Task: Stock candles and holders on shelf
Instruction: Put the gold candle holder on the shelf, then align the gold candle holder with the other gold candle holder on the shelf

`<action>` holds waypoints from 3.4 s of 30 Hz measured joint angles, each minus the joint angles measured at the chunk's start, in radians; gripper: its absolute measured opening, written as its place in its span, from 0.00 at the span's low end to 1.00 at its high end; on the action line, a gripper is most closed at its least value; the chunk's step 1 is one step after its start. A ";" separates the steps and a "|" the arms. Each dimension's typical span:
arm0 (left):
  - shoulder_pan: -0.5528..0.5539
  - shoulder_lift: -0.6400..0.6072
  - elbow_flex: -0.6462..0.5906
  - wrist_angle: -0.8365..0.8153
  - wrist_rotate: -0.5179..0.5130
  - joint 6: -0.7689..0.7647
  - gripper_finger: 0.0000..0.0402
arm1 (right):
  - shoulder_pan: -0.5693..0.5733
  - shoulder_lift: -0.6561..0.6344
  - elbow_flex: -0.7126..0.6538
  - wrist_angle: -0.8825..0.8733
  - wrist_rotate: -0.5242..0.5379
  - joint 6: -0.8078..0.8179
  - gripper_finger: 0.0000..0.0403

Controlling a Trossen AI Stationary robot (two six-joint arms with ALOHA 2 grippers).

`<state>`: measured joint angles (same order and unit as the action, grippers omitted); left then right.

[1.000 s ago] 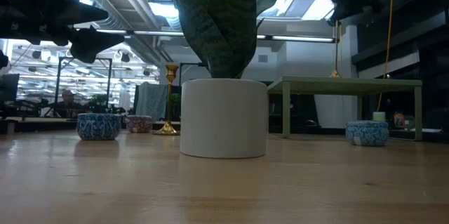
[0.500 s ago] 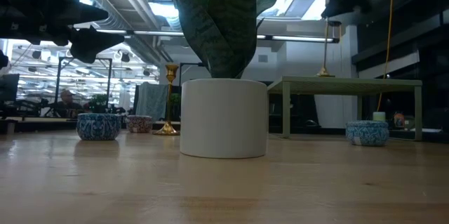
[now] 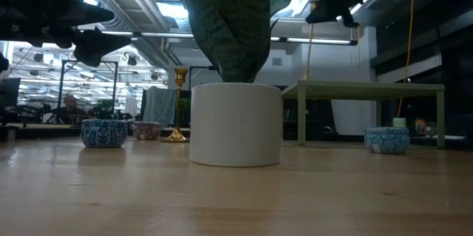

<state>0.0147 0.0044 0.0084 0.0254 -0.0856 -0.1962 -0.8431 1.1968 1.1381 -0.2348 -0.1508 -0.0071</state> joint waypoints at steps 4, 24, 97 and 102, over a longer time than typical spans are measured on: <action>0.000 0.000 0.000 0.000 0.000 0.000 0.86 | 0.023 0.037 0.000 0.009 -0.002 0.000 0.12; -0.001 0.000 0.000 0.000 0.000 0.000 0.86 | 0.035 0.054 0.001 0.050 -0.008 -0.034 0.12; -0.001 0.000 0.000 0.000 0.000 0.000 0.86 | 0.260 -0.080 0.001 -0.247 -0.240 -0.262 0.43; -0.001 0.000 0.000 0.000 0.000 0.000 0.86 | 0.300 -0.039 0.001 -0.249 -0.294 -0.262 0.43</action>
<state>0.0135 0.0044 0.0082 0.0254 -0.0856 -0.1959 -0.5427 1.1573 1.1389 -0.4839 -0.4451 -0.2695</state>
